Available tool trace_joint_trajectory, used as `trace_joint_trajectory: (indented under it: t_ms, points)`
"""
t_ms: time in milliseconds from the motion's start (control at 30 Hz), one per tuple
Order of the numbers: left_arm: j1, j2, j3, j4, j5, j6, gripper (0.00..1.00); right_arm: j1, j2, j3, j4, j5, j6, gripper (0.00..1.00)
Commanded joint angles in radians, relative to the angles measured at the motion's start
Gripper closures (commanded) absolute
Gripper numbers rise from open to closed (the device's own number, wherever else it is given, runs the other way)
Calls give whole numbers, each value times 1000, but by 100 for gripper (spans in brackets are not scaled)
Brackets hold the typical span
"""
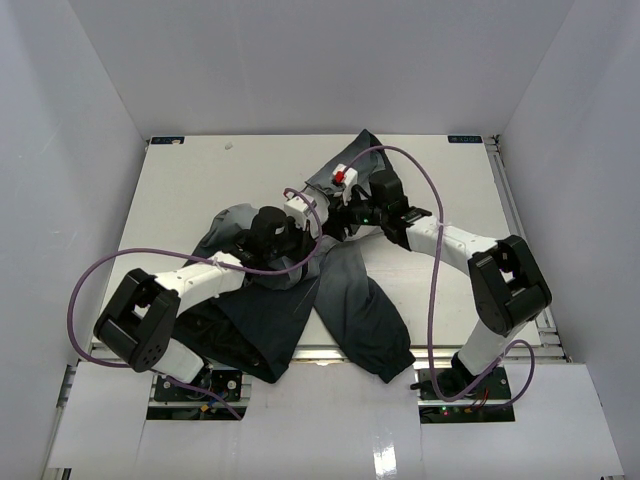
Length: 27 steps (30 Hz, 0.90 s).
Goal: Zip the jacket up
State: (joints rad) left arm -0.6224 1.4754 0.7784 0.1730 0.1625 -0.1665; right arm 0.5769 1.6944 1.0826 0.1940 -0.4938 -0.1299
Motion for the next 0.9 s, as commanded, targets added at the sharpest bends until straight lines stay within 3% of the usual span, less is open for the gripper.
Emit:
trace_joint_trajectory:
  t_ms: [0,200,333,433,600,733,867]
  points:
    - [-4,-48,-10,-8,-22,-5,100,39,31,45,-82,127,-46,39]
    - [-5,-38,-7,-12,-31,-4,100,65,48,39,-92,172,-39,42]
    - [-9,-25,-1,-16,-36,-4,100,86,81,75,-134,274,-18,63]
    - [-12,-23,3,-27,-48,-2,100,87,73,72,-120,350,12,73]
    - [-16,-20,13,-41,-57,3,100,87,46,65,-86,424,39,80]
    - [-17,-20,13,-46,-63,3,100,87,42,72,-69,442,47,92]
    - [-20,-19,14,-48,-64,5,100,86,47,82,-61,436,53,92]
